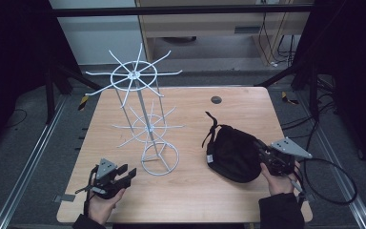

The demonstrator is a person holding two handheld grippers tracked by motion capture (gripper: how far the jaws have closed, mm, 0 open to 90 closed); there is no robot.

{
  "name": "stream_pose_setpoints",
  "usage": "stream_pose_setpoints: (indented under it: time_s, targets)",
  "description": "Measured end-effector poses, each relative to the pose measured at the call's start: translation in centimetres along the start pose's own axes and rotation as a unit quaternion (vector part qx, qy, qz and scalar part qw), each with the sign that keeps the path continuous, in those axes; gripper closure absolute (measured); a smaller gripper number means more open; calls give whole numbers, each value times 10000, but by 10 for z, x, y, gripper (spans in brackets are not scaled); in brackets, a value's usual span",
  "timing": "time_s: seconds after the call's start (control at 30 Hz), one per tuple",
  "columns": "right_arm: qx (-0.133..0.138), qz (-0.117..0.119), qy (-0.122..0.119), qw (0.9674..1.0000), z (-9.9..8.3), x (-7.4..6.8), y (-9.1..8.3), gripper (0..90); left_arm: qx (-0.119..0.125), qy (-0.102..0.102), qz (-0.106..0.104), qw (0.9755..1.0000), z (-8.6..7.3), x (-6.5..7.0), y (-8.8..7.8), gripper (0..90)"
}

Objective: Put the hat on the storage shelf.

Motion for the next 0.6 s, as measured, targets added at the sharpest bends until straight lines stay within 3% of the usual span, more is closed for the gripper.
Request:
stream_pose_setpoints:
  time_s: [0.27, 0.47, 0.53, 0.6]
  targets:
    - [91, -65, -113, 9999, 9, 0, -1, 841, 25, 106, -134, 9999, 7, 22, 9, 638]
    - [126, -94, -173, 9997, 13, -1, 0, 841, 65, 299, -336, 9990, 14, 46, 18, 677]
    - [138, -88, -191, 9997, 14, -3, 0, 841, 51, 447, -411, 9981, 16, 59, 24, 684]
    - [144, -84, -191, 9997, 15, -3, -1, 841, 46, 467, -448, 9979, 16, 63, 26, 690]
Point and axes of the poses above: each handheld gripper's, and its own axes: y roughly forward along the jaws, z roughly out of its top, x roughly to its right, the point moved 10 cm from there along y, roughly forward along the jaws, and after that the axes turned 14 degrees about -z, right-handed, at the moved point
